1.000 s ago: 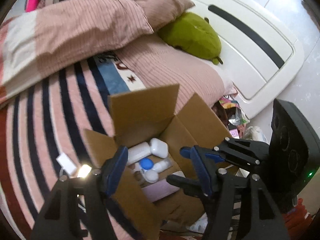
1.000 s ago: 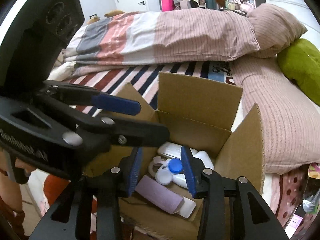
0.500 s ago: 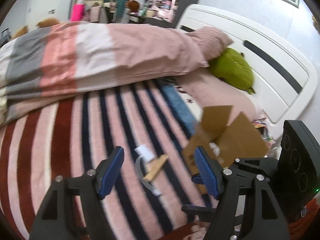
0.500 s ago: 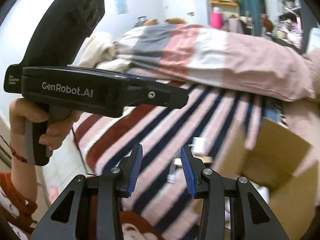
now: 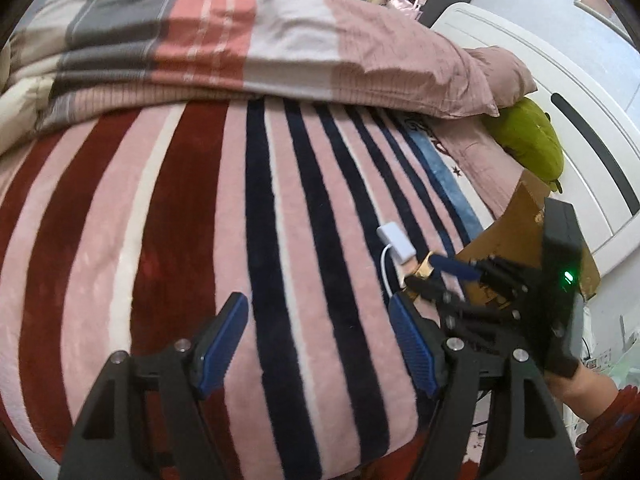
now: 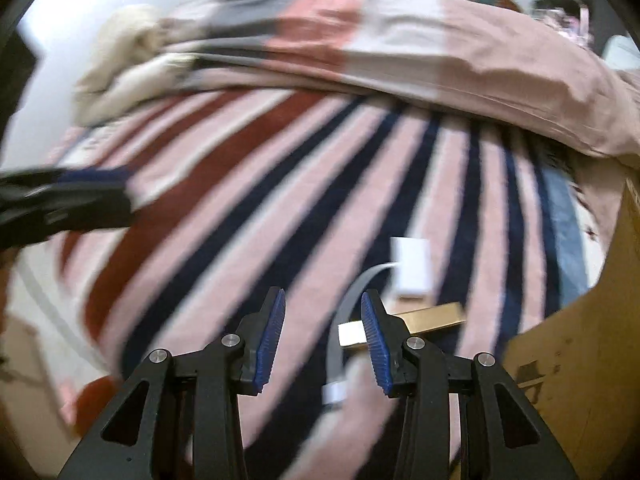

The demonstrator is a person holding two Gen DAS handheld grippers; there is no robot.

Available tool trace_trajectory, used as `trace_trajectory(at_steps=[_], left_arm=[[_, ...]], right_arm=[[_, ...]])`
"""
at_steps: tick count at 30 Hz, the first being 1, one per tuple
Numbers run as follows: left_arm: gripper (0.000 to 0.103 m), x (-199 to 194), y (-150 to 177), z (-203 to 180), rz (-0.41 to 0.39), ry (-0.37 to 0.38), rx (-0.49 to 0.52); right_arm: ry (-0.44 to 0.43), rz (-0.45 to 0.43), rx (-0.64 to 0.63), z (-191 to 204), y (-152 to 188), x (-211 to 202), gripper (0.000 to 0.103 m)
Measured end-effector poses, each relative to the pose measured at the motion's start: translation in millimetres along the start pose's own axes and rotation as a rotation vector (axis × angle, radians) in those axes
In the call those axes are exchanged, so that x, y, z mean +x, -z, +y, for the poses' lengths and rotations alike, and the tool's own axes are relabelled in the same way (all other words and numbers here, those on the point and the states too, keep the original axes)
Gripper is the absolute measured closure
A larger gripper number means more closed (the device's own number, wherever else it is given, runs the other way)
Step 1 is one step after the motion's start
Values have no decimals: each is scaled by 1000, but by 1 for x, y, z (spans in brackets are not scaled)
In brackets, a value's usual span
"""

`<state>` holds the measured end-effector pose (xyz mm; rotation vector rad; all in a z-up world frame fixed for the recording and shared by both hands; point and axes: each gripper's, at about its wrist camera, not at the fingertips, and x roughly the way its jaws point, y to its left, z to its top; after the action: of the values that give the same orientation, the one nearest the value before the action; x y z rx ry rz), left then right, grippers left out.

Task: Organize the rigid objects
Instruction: 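Grasp the white charger block with the right gripper, then lower the charger with its cable into the cardboard box and release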

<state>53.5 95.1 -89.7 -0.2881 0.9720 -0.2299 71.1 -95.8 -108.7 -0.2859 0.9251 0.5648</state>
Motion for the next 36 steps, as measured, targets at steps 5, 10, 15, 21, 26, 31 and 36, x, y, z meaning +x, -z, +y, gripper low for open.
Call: trace_trajectory(at_steps=[5, 10, 15, 21, 26, 31, 36], left_arm=[[33, 9, 0, 3, 8, 2, 7], [33, 12, -1, 5, 9, 5, 3], [33, 11, 1, 4, 13, 0, 1], [33, 5, -3, 0, 0, 28, 0], [33, -7, -10, -15, -18, 84, 15], [50, -19, -20, -37, -32, 178, 11], [68, -33, -31, -61, -48, 239, 26]], right_arm=[[139, 24, 23, -24, -2, 30, 68], [161, 44, 53, -37, -5, 52, 68], [121, 49, 79, -43, -6, 62, 80], [90, 13, 55, -34, -6, 51, 80], [-39, -41, 4, -8, -9, 12, 80], [-168, -112, -55, 21, -14, -37, 80], [-258, -182, -63, 30, -18, -81, 80]])
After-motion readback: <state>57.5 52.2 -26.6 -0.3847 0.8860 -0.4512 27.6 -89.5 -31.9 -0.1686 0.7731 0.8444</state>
